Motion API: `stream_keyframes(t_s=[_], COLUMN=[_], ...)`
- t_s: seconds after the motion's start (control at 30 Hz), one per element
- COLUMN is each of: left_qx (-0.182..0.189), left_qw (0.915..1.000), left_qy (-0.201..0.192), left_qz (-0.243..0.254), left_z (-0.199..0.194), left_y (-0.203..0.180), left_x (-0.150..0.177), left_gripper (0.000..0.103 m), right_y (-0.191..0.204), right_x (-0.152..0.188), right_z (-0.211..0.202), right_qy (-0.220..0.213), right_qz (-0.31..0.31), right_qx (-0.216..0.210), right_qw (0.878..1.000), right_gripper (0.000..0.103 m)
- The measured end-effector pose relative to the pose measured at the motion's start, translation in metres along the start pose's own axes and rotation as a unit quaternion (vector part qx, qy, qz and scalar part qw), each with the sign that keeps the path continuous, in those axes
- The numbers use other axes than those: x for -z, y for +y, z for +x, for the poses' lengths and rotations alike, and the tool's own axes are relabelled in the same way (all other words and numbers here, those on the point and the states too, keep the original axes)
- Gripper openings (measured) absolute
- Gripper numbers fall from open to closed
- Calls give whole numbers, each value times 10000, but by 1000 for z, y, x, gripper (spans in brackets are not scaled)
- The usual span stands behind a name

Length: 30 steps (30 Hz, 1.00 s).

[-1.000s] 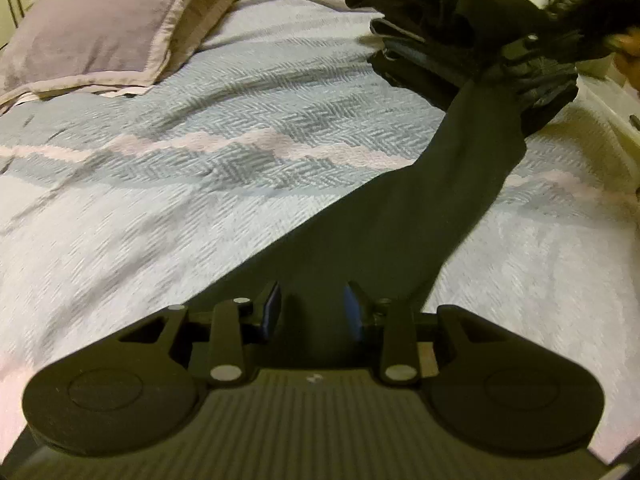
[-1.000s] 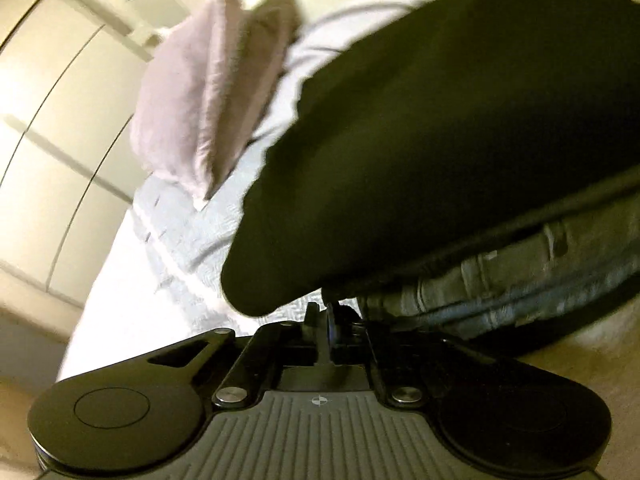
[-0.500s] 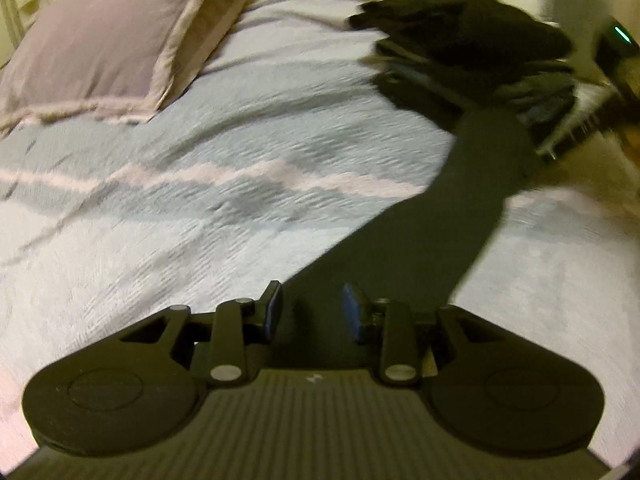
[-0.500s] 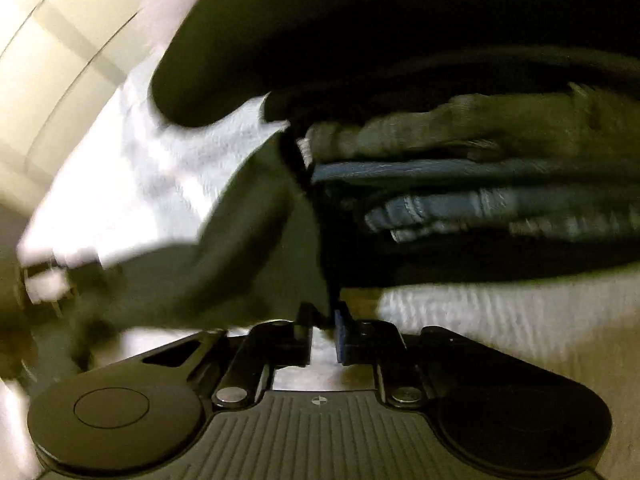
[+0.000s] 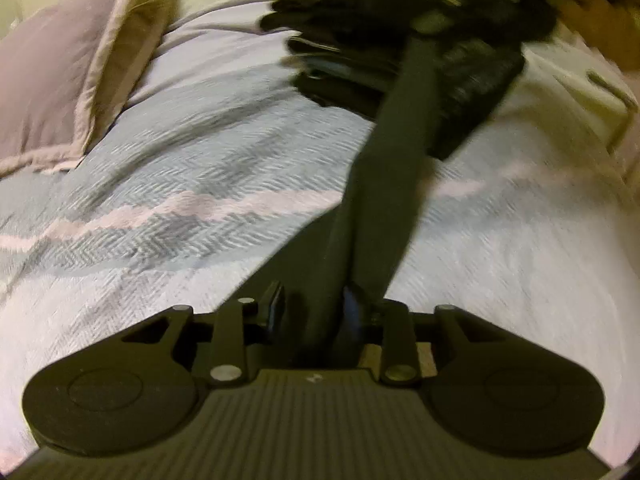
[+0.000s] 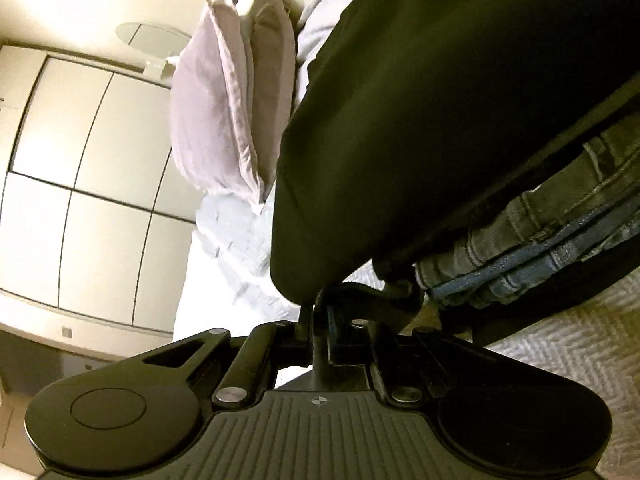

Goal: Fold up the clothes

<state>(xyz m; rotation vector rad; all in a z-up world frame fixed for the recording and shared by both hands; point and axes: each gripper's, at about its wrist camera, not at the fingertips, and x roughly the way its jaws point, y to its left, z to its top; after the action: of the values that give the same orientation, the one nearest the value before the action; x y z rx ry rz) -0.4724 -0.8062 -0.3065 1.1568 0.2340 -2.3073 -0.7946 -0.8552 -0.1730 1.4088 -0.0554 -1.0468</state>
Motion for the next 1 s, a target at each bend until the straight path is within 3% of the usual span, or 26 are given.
stream_keyframes(t_s=[0.07,0.17,0.33,0.4,0.53,0.67,0.77,0.8,0.83,1.0], left_qx=[52,262,536,384,-275,-1045,-1513,-1535,-1556,-1657], left_qw=[9997,9992,9985,9993,9994,9922,9833,9837,9840,9809], left_qy=[48,125,68,52,140,595,944,907,871,683], left_qz=[-234,-273,-76,3,-174,-336,-375,-214,-54,749], left_z=[7,10,-8,-20,-46,-65,-70,-66,-62,-42], left_y=[10,15,0,-9,-23,-34,-40,-41,-43,-52], left_x=[-3,-6,-2,5,32,71,97,96,94,85], left_gripper=[26,26,28,30,31,34,35,35,34,34], right_y=[1,3,-15,-25,-25,0,10,13,13,1], right_x=[3,13,29,23,25,50,76,82,84,83], right_z=[-1,-9,-31,-37,-40,-8,16,22,27,34], right_qy=[-3,-11,-10,40,212,537,943,1015,1005,678], right_qz=[-253,-751,-762,-761,-1057,-1581,-2073,-2148,-2128,-1452], right_qx=[153,754,1254,1380,1490,1537,1497,1456,1402,1564], right_qw=[9996,9943,9892,9875,9829,9739,9621,9604,9617,9746], right_gripper=[5,5,3,3,3,6,27,41,47,47])
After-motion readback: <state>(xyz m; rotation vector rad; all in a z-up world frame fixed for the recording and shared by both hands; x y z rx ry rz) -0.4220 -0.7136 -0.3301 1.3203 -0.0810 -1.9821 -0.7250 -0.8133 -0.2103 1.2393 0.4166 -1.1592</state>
